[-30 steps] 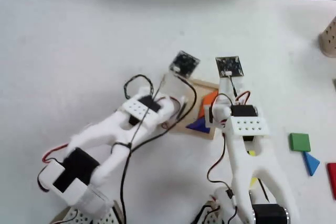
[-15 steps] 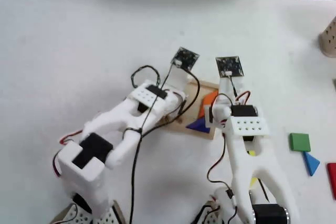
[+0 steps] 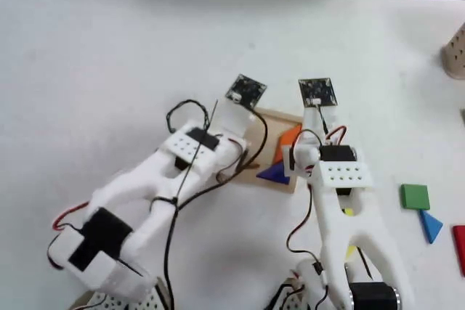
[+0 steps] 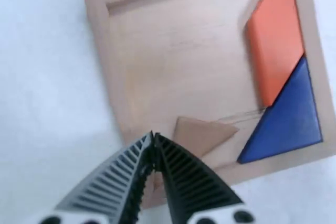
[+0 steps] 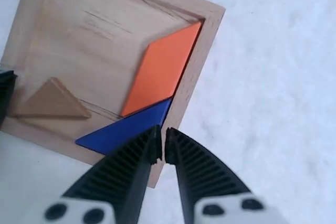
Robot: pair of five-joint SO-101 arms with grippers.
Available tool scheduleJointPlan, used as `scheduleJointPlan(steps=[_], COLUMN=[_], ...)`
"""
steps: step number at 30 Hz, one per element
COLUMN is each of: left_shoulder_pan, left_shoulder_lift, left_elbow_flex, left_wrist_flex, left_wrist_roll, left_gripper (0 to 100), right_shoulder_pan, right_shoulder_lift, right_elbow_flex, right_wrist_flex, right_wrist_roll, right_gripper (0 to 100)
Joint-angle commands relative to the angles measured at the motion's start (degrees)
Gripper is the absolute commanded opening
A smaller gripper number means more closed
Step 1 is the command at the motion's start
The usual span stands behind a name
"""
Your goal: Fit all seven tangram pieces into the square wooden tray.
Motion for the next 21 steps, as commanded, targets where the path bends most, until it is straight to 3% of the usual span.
scheduleJointPlan(steps=[1, 5, 9, 15, 21], left_shoulder_pan=[-0.48, 3.91, 8.66, 6.55, 6.46], left_shoulder_lift=[-4.79, -2.24, 5.76, 8.75, 5.49], left_elbow_flex=[1.67, 5.27, 3.34, -3.34, -2.11], left_wrist_flex=[-13.01, -26.81, -30.15, -15.91, -7.21], left_wrist_roll=[-0.7, 3.08, 9.49, 9.49, 9.49], left_gripper=[2, 2, 2, 2, 2], right_shoulder_pan=[-0.66, -0.4, -0.31, -0.4, -0.57], right_shoulder_lift=[-1.98, -1.98, -1.98, -1.98, -1.98], right_elbow_flex=[-0.53, -0.53, -0.53, -0.53, -0.62], right_wrist_flex=[-1.1, -1.1, -1.1, -1.1, -1.1], right_wrist_roll=[1.76, 1.76, 1.76, 1.76, 1.76], right_gripper=[1.8, 1.8, 1.8, 1.8, 1.8])
